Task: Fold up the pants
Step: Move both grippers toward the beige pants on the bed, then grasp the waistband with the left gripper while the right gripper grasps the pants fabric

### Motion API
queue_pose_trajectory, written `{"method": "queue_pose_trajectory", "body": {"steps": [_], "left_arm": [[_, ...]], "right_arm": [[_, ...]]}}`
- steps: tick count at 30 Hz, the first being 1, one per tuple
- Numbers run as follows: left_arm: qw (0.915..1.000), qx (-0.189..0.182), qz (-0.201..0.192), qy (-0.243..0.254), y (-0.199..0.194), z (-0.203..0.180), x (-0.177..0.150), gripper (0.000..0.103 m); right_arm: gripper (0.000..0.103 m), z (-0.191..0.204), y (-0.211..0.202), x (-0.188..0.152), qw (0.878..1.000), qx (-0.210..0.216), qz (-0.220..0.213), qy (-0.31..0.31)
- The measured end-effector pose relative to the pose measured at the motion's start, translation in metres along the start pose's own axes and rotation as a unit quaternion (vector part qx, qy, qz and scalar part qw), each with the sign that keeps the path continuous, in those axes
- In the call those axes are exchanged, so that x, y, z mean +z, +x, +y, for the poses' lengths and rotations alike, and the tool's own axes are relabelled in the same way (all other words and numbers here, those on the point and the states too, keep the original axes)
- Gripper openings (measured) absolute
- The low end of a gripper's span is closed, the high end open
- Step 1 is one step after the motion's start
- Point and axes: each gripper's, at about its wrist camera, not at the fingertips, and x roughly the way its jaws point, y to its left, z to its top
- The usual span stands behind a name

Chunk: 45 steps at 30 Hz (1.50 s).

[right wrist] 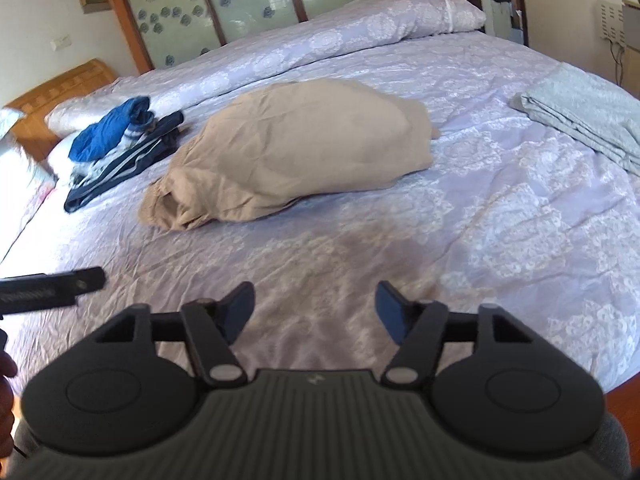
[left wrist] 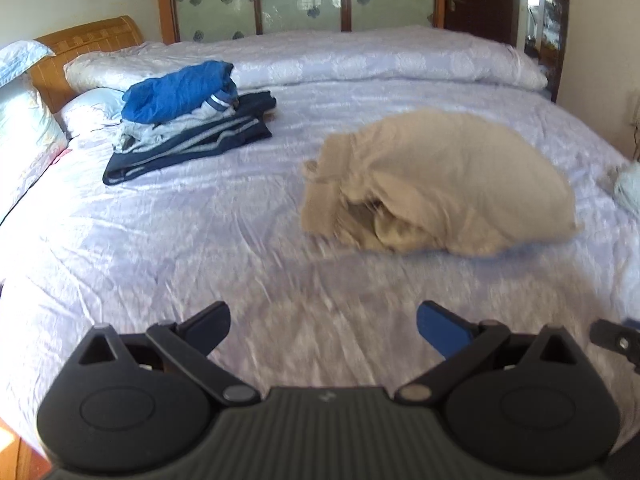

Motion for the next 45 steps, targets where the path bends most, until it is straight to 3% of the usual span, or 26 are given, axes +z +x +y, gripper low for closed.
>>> {"method": "queue_pose_trajectory", "body": {"steps": [3, 6, 9, 13, 18, 19, 20, 21, 22, 23, 25, 28, 33, 36, 40, 45], "left_arm": [[0.9995, -0.019, 0.01, -0.023, 0.023, 0.024, 0.032, 0.103], [0.9958, -0.048, 0.047, -0.062, 0.059, 0.043, 0.061, 0.099], [0.9944, -0.054, 0.064, -0.064, 0.097, 0.045, 0.079, 0.099], [0.9817, -0.101, 0.115, -0.113, 0.146, 0.049, 0.083, 0.1], [0.9702, -0.131, 0.13, -0.157, 0.177, 0.046, 0.079, 0.1], [0.9677, -0.135, 0.135, -0.164, 0.181, 0.043, 0.077, 0.097], [0.966, -0.142, 0.14, -0.165, 0.184, 0.039, 0.076, 0.074], [0.9695, -0.132, 0.14, -0.152, 0.184, 0.033, 0.077, 0.064], [0.9755, -0.116, 0.132, -0.133, 0.18, 0.026, 0.078, 0.057], [0.9773, -0.117, 0.129, -0.121, 0.175, 0.023, 0.08, 0.039], [0.9766, -0.136, 0.113, -0.123, 0.155, 0.025, 0.085, 0.036], [0.9752, -0.158, 0.069, -0.139, 0.115, 0.039, 0.099, 0.035], [0.9577, -0.22, 0.004, -0.186, 0.037, 0.08, 0.126, 0.035], [0.9545, -0.229, -0.017, -0.19, -0.003, 0.1, 0.116, 0.036], [0.957, -0.228, 0.006, -0.179, -0.028, 0.119, 0.076, 0.036], [0.9627, -0.184, 0.097, -0.172, -0.007, 0.119, 0.008, 0.038]], "right_arm": [[0.059, -0.023, 0.008, 0.014, 0.999, -0.004, -0.003, 0.034], [0.059, -0.045, 0.019, 0.026, 0.998, -0.003, -0.002, 0.069], [0.059, -0.066, 0.039, 0.041, 0.994, 0.01, 0.006, 0.107], [0.06, -0.085, 0.063, 0.063, 0.992, 0.018, -0.002, 0.125], [0.061, -0.101, 0.094, 0.087, 0.995, 0.02, -0.012, 0.095], [0.063, -0.105, 0.102, 0.089, 0.995, 0.024, -0.003, 0.096], [0.062, -0.107, 0.109, 0.091, 0.994, 0.035, 0.004, 0.102], [0.056, -0.108, 0.111, 0.091, 0.993, 0.049, 0.005, 0.104], [0.022, -0.105, 0.113, 0.092, 0.993, 0.063, 0.011, 0.1], [0.016, -0.101, 0.115, 0.094, 0.992, 0.075, 0.026, 0.098], [0.013, -0.094, 0.106, 0.096, 0.99, 0.087, 0.029, 0.106], [0.012, -0.088, 0.071, 0.109, 0.986, 0.118, -0.008, 0.117], [0.012, -0.073, -0.006, 0.143, 0.974, 0.173, -0.084, 0.123], [0.012, -0.067, -0.05, 0.149, 0.964, 0.211, -0.112, 0.119], [0.013, -0.061, -0.075, 0.121, 0.965, 0.232, -0.079, 0.097], [0.014, -0.061, -0.045, 0.067, 0.981, 0.177, 0.022, 0.076]]}}
